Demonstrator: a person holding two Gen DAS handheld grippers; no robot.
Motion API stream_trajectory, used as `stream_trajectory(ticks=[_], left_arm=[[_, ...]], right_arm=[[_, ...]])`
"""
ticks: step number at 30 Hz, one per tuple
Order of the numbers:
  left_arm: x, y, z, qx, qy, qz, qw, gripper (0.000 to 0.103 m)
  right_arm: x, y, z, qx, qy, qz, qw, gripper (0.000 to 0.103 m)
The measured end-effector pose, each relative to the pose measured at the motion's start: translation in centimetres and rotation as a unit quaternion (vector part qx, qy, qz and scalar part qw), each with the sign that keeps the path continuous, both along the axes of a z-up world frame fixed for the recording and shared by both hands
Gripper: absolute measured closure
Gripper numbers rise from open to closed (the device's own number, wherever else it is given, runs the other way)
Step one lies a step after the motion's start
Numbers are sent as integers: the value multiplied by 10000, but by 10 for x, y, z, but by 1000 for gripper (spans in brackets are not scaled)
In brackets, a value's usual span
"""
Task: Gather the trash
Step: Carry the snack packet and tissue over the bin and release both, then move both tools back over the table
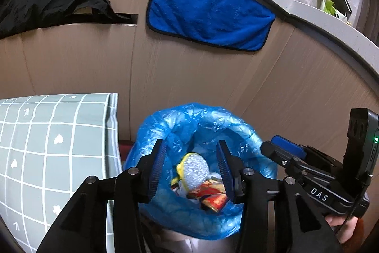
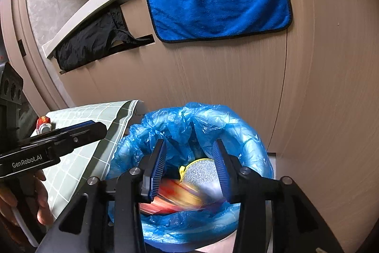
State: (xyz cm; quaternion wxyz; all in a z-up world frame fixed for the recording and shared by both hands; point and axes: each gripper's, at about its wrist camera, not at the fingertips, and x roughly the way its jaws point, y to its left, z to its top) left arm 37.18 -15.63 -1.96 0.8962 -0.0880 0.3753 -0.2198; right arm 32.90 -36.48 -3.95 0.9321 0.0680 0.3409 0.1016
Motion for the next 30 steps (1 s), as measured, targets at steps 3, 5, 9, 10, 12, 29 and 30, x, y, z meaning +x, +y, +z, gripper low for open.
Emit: stream_trajectory(ticks=[3, 5, 9, 10, 12, 29, 30], left_arm=[[-6, 14, 3, -40, -34, 107, 9999, 58], [-12, 28, 5, -50, -60, 216, 9997, 58], [-29, 67, 11, -40, -138, 541, 9984, 58], [-32, 75, 13, 12, -164, 605, 9980, 58], [-42, 96, 16, 207, -239, 816, 9962, 58], [-136, 389, -11, 504, 155, 3171, 9469, 51], [-137, 397, -15, 566, 190, 3195, 9457, 51]], right_arm=[[-5, 1, 3, -18, -6, -29, 10000, 64], [-8, 4, 7, -32, -16, -36, 10000, 64], [-14, 14, 17, -52, -81, 32, 9999, 64], [-16, 20, 21, -58, -107, 83, 9999, 64], [-19, 30, 25, -48, -129, 167, 9998, 64], [-18, 293, 35, 71, 198, 2616, 9649, 64], [-17, 308, 31, 71, 281, 2722, 9618, 64]])
